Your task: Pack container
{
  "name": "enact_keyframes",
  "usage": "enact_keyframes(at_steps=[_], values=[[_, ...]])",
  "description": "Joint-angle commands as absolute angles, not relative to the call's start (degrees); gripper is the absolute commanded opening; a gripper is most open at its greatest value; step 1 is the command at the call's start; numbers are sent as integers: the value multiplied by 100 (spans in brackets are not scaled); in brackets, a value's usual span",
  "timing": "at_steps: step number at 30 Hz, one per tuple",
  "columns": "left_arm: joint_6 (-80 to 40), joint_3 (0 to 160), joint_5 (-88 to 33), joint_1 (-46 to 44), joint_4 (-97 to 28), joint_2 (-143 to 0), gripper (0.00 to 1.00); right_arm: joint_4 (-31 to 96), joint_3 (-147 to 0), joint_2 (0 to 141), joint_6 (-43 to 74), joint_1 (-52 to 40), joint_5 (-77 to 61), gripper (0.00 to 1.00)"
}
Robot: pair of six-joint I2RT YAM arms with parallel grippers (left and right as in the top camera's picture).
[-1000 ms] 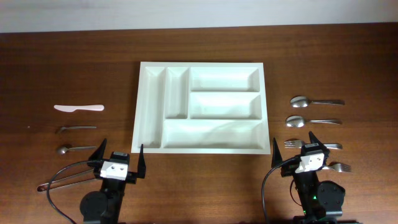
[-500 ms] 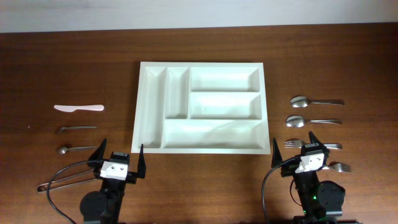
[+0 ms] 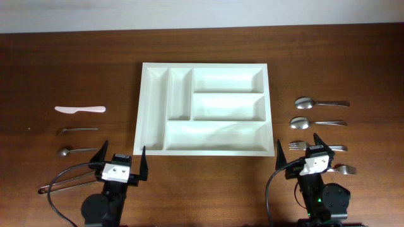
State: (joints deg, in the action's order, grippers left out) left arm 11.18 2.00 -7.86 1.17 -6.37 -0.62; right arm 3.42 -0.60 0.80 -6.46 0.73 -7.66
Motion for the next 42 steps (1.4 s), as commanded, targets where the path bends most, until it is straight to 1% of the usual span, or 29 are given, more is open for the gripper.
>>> enact_keyframes(at_steps=[1,7,10,11,13,14,15,17,21,22,23,26,29,32,36,37,38,39,41,42], values=[[1210,158,-722,152,-624,-30,99,370,-32,25,-642,34,-838,99],[1210,158,-722,152,-624,-30,99,325,-32,25,-635,34,-873,99],[1210,158,-722,152,-624,-30,99,211,-75,25,-611,38,-1479,99],[1210,158,-722,152,-624,-30,99,217,-220,27,-325,38,-1610,99],[1210,158,-722,152,-624,-30,99,222,-517,69,-207,40,-1498,99],[1210,158,-722,152,-624,-30,99,303,-797,145,-209,45,-1173,99],[1210,158,-722,152,-624,-30,99,674,-1332,364,-209,91,-593,99],[1210,158,-722,152,-624,-30,99,1496,-2171,847,-213,222,38,99],[1210,158,-722,152,-624,-30,99,3559,-4095,2189,-209,578,784,99],[1210,158,-722,152,-624,-30,99,4069,-4624,2574,-209,687,843,99],[1210,158,-722,152,-624,-30,99,5078,-5778,3374,-207,908,762,99],[1210,158,-722,152,-624,-30,99,6302,-7516,4497,-207,1098,43,99],[1210,158,-722,152,-624,-30,99,7037,-8650,5260,-209,1094,-690,99],[1210,158,-722,152,-624,-30,99,7100,-9397,5996,-204,1096,-834,99],[1210,158,-722,152,-624,-30,99,7094,-9636,6414,-215,1096,-1131,99],[1210,158,-722,152,-624,-30,99,7032,-9636,6464,-250,1096,-969,99],[1210,158,-722,152,-622,-30,99,7013,-9636,6543,-126,1096,-502,99],[1210,158,-722,152,-624,-30,99,7057,-9636,6595,217,1098,5,99],[1210,158,-722,152,-624,-30,99,7524,-9636,6735,1824,1103,1846,99],[1210,158,-722,152,-624,-30,99,8200,-9636,6827,3301,1103,3155,99]])
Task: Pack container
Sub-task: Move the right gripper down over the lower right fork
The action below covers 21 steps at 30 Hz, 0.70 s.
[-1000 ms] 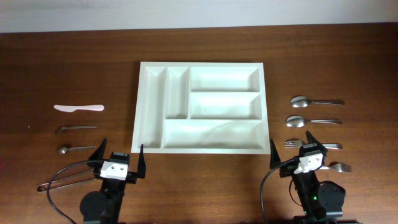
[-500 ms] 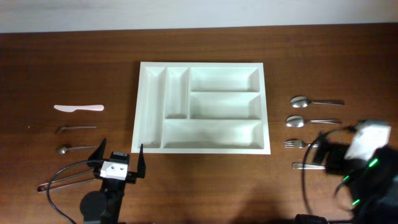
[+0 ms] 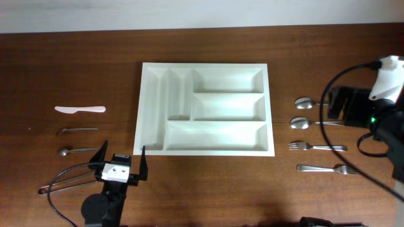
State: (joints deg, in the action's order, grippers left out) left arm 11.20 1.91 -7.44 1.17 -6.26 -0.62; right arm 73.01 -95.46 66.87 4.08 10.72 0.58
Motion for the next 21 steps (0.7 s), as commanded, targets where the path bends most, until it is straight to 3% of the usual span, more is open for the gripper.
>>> enact_keyframes(at_steps=[1,3,7,11,14,21], values=[[1210,158,-722,152,-624,-30,99,8700,-9633,6871,4289,1109,3712,99],[1210,158,-722,152,-624,-30,99,9736,-9609,6973,6246,1208,4224,99],[1210,158,-722,152,-624,-30,99,9730,-9111,6943,6517,1678,2716,99],[1210,158,-722,152,-624,-30,99,9356,-8359,6965,6696,2169,2646,99],[1210,158,-722,152,-624,-30,99,8621,-7279,7070,6696,2775,1774,99],[1210,158,-722,152,-624,-30,99,7214,-5859,7382,6420,3083,1367,99]])
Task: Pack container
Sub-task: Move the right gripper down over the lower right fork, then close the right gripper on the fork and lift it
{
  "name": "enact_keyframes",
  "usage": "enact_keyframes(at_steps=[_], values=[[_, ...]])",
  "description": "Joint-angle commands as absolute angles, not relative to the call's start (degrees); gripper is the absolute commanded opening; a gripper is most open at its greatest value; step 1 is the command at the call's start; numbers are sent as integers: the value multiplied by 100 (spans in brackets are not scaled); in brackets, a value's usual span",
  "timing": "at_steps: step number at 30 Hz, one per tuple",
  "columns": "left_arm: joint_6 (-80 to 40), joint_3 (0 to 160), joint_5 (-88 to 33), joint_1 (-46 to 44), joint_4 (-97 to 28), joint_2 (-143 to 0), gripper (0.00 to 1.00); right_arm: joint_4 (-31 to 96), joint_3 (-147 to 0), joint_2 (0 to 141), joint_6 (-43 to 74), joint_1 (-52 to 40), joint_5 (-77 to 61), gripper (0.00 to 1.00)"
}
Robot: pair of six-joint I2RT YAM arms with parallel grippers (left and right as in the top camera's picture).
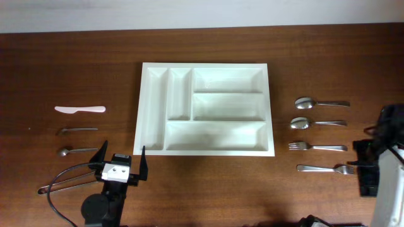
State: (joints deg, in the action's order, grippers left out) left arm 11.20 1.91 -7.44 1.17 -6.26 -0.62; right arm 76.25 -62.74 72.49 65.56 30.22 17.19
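Observation:
A white cutlery tray (154, 101) with several empty compartments lies at the table's middle. To its right lie two spoons (320, 102) (317, 123) and two forks (317, 147) (326, 168). To its left lie a pale pink knife (79, 109), a small utensil (77, 130) and a small spoon (74, 151). My left gripper (121, 159) stands open and empty at the front left, below the tray's corner. My right arm (386, 180) hangs at the right edge beside the nearest fork's tines. Its fingers cannot be made out.
A wire utensil (63, 181) lies at the front left beside the left arm's cable. The wooden table (208, 189) runs to a pale wall at the back.
The right arm has moved from over the spoon handles at the upper right to the right edge beside the forks. The spoon handles now show. The left arm has not moved.
Both grippers first stood open at the front edge, the right one over the forks. Then the right arm was raised at the far right over the spoons. Now it sits lower at the right edge. No cutlery has moved and the tray stays empty.

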Motion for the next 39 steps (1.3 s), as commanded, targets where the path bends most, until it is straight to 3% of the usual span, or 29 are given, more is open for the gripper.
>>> enact_keyframes(at_steps=[1,16,39], values=[[1210,158,-722,152,-624,-30,99,6825,-5653,7540,6106,3083,1009,99],[1210,158,-722,152,-624,-30,99,5992,-5527,9627,5846,3079,342,99],[1210,158,-722,152,-624,-30,99,4112,-4338,9625,5402,3079,-235,99]])
